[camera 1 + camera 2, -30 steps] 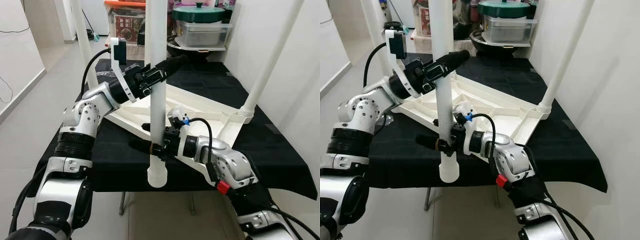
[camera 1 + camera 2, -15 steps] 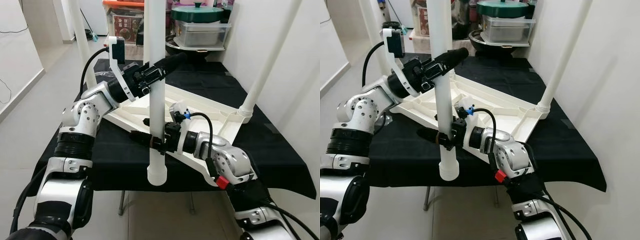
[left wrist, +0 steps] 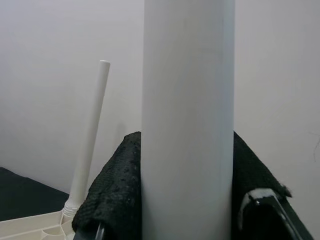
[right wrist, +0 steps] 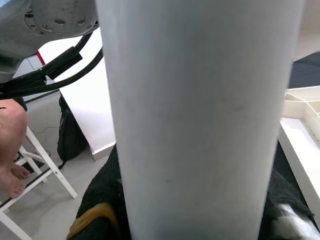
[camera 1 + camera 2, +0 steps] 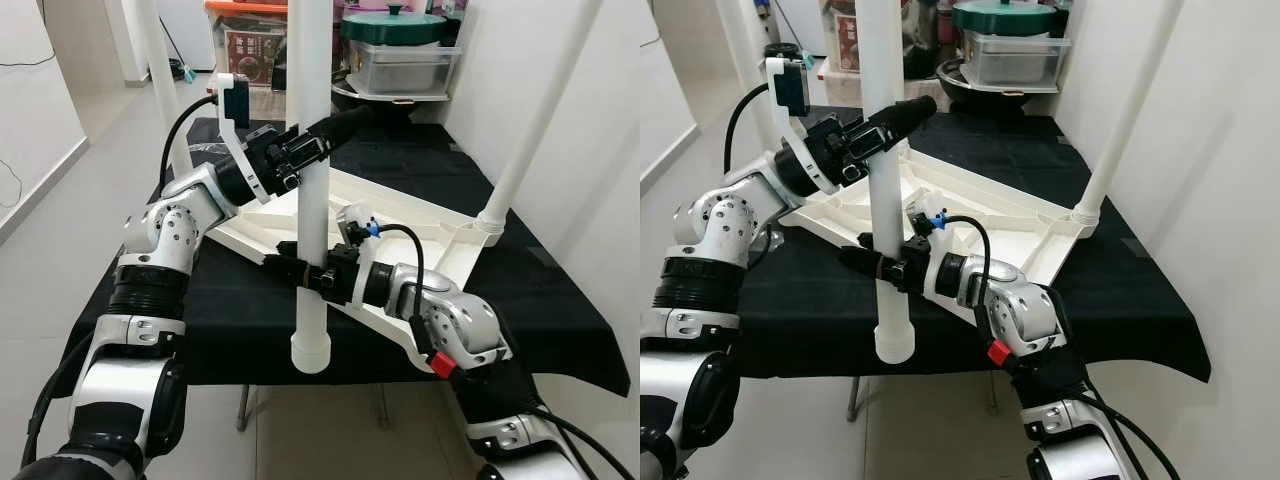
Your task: Building children table
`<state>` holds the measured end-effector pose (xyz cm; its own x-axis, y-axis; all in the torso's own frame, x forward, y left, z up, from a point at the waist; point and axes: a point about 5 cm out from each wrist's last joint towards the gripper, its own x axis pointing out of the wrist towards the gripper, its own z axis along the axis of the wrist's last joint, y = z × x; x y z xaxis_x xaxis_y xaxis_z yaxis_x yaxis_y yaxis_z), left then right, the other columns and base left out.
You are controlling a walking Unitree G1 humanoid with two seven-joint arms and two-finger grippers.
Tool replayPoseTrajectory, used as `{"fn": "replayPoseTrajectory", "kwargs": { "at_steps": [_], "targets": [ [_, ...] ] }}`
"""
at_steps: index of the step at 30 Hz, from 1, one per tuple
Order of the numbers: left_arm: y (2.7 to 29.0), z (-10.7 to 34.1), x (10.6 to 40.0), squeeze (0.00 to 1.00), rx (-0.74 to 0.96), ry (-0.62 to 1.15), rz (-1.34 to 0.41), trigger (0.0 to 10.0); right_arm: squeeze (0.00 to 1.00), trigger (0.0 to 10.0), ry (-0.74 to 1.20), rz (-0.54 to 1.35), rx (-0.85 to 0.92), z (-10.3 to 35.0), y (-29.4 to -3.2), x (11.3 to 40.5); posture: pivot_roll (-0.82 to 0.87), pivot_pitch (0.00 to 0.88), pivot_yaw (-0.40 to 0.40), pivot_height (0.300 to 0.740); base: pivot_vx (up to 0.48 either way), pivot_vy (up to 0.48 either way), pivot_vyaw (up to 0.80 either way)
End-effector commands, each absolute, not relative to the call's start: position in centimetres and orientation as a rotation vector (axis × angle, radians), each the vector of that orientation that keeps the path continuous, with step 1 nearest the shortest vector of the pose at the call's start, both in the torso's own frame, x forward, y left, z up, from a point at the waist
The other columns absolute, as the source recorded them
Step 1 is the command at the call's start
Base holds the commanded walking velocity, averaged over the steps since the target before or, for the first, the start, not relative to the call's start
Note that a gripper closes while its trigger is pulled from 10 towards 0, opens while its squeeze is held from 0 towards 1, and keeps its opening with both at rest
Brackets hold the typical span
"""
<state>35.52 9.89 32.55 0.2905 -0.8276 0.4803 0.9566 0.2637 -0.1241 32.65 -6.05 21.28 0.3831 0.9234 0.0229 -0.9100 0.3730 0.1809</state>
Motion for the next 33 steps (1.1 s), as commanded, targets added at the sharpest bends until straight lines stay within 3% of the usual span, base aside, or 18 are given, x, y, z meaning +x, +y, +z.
{"fn": "replayPoseTrajectory", "kwargs": {
  "at_steps": [1, 5, 6, 15, 16, 24, 27, 33],
  "targets": [
    [8.2, 33.0, 35.1, 0.0, -0.464, -0.349, -1.304, 10.0, 0.0, 0.0, 0.056, 1.262, 0.182, 22.2, -3.9, 31.9, 0.02, 0.001, -0.037, 0.74, 0.0, 0.0, 0.0],
    [8.0, 32.6, 35.4, 0.0, -0.435, -0.299, -1.263, 10.0, 0.0, 0.0, 0.065, 1.256, 0.185, 22.0, -3.9, 31.9, 0.03, 0.002, -0.04, 0.74, 0.0, 0.0, 0.0],
    [7.9, 32.4, 35.3, 1.0, -0.434, -0.293, -1.276, 10.0, 0.0, 0.0, 0.066, 1.253, 0.184, 22.0, -3.8, 32.0, 0.03, 0.004, -0.037, 0.74, 0.0, 0.0, 0.0],
    [8.2, 32.1, 35.5, 1.0, -0.388, -0.292, -1.224, 10.0, 0.0, 0.0, 0.066, 1.233, 0.182, 21.8, -4.0, 32.1, 0.03, 0.002, -0.04, 0.74, 0.0, 0.0, 0.0],
    [8.4, 32.1, 35.6, 0.0, -0.382, -0.293, -1.209, 10.0, 0.0, 0.0, 0.066, 1.225, 0.182, 21.8, -4.2, 32.2, 0.03, 0.001, -0.038, 0.74, 0.0, 0.0, 0.0],
    [9.0, 32.1, 35.9, 0.0, -0.37, -0.287, -1.153, 10.0, 0.0, 0.0, 0.058, 1.19, 0.184, 21.8, -4.7, 32.5, 0.03, 0.002, -0.04, 0.74, 0.0, 0.0, 0.0],
    [11.0, 32.9, 36.6, 0.0, -0.32, -0.341, -1.022, 10.0, 0.0, 0.0, 0.027, 1.087, 0.193, 22.2, -6.0, 33.7, 0.03, 0.003, -0.041, 0.74, 0.0, 0.0, 0.0],
    [13.3, 33.9, 36.8, 0.0, -0.339, -0.392, -0.928, 10.0, 0.0, 0.0, 0.01, 1.038, 0.213, 22.7, -7.2, 34.3, 0.03, 0.003, -0.041, 0.74, 0.0, 0.0, 0.0]
  ]
}}
